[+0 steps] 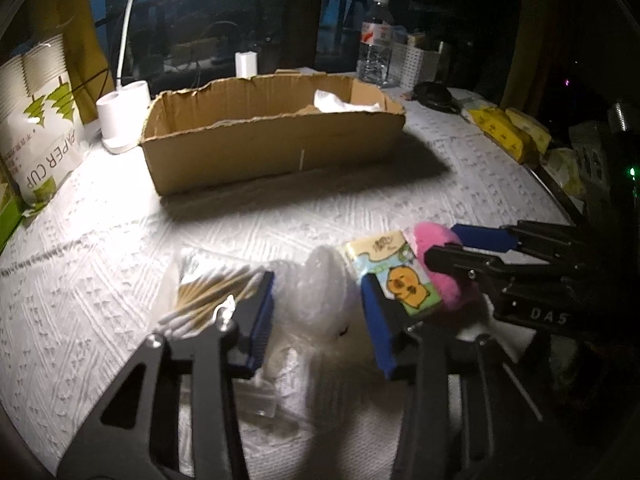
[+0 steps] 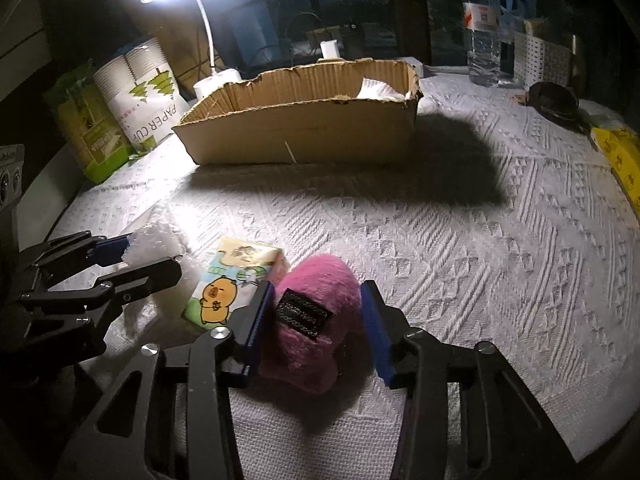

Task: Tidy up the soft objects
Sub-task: 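Grasp the pink plush with the right gripper while the left gripper grasps the bubble-wrap bag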

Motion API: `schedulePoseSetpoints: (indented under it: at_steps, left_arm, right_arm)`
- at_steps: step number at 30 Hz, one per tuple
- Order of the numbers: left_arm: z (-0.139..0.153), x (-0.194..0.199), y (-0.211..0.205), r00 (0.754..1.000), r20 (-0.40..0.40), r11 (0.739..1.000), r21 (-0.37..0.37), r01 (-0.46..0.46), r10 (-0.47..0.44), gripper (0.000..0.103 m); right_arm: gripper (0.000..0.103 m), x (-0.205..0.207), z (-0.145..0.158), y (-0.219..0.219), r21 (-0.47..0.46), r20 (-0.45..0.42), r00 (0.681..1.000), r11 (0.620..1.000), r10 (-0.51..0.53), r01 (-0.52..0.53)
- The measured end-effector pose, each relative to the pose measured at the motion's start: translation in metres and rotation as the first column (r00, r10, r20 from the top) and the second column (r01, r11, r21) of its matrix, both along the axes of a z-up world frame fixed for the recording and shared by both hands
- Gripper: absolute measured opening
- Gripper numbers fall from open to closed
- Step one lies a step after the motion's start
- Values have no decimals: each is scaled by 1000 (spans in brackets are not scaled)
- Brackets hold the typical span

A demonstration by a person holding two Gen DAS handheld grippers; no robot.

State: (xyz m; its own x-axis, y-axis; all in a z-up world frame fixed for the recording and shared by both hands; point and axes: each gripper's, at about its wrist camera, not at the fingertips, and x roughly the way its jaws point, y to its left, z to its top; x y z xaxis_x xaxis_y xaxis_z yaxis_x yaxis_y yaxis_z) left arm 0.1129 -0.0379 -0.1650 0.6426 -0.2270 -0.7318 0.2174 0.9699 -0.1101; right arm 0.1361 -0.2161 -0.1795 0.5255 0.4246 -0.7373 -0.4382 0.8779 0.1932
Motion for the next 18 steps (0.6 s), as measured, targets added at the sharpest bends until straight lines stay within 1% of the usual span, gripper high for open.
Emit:
schedulePoseSetpoints:
  at_steps: [4,9,18]
  left_arm:
    - [7,-2,0,1000,18,1000,1,2,-2,42]
    - [18,-2,1,999,46,1000,2,-1,1,42]
    - [30,0,6,997,72,1000,-2,-12,12,42]
  right_arm:
    - [40,-1,4,2,0,14,1000,1000,7,-7]
    - [40,-2,14,0,9,42,999,1000,6,-6]
    - [40,2,27,0,15,73,997,1000,5,-6]
